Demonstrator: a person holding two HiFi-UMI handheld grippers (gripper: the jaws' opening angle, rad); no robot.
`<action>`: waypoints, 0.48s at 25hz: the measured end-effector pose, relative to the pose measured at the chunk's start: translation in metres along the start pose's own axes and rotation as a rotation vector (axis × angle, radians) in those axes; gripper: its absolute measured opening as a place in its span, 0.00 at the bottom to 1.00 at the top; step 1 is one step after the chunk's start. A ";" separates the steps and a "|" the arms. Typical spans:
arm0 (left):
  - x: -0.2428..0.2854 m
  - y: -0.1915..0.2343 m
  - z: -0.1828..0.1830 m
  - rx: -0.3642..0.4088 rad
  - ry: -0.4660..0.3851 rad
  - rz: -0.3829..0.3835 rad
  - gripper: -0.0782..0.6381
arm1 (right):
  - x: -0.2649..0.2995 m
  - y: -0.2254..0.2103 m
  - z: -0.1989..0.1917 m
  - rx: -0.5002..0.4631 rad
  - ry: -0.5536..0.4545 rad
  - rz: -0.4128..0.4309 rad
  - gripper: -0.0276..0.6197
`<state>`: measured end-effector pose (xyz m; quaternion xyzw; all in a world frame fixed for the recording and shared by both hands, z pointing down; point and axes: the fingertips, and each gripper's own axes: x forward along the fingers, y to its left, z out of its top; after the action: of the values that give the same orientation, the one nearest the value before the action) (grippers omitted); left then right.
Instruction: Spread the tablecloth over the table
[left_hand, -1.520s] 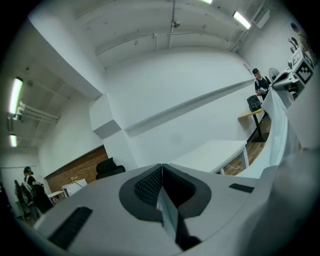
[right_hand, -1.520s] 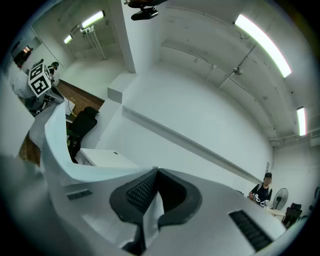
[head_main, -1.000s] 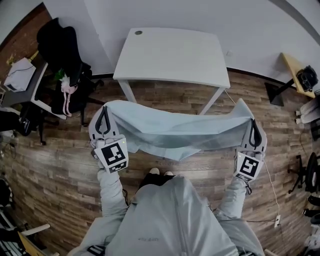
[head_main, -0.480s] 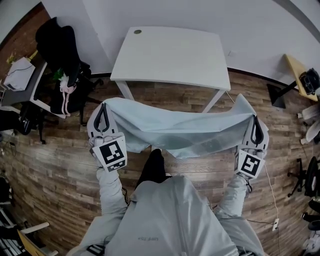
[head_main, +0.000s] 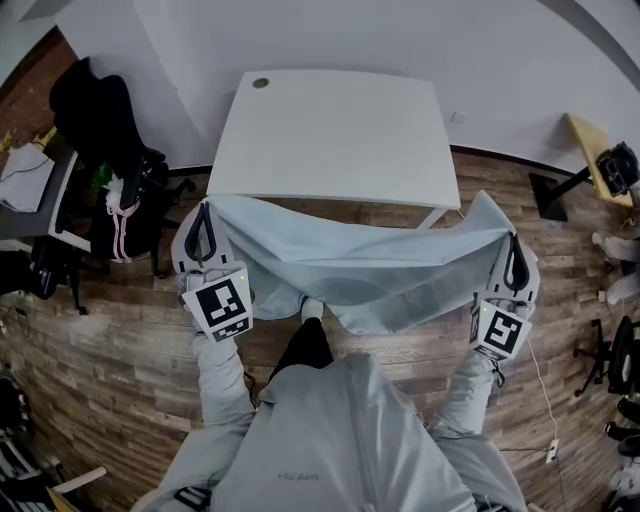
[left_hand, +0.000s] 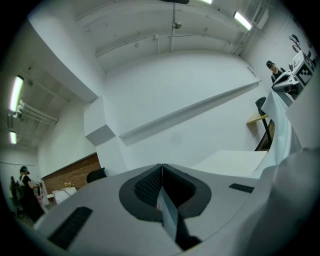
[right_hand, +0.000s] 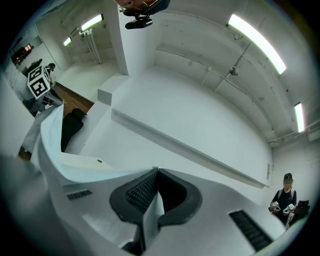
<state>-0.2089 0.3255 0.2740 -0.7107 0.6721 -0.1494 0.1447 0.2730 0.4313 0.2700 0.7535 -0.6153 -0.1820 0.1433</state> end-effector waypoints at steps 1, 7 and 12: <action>0.014 0.000 0.001 -0.002 -0.001 -0.005 0.14 | 0.012 0.002 0.001 -0.002 0.002 -0.004 0.08; 0.100 0.005 0.001 -0.003 -0.004 -0.029 0.14 | 0.087 0.017 0.006 -0.013 0.011 -0.024 0.08; 0.158 0.013 -0.009 0.002 0.008 -0.037 0.14 | 0.139 0.037 0.001 -0.012 0.032 -0.032 0.08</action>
<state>-0.2166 0.1669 0.2795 -0.7223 0.6592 -0.1555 0.1398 0.2644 0.2878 0.2720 0.7653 -0.5996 -0.1759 0.1547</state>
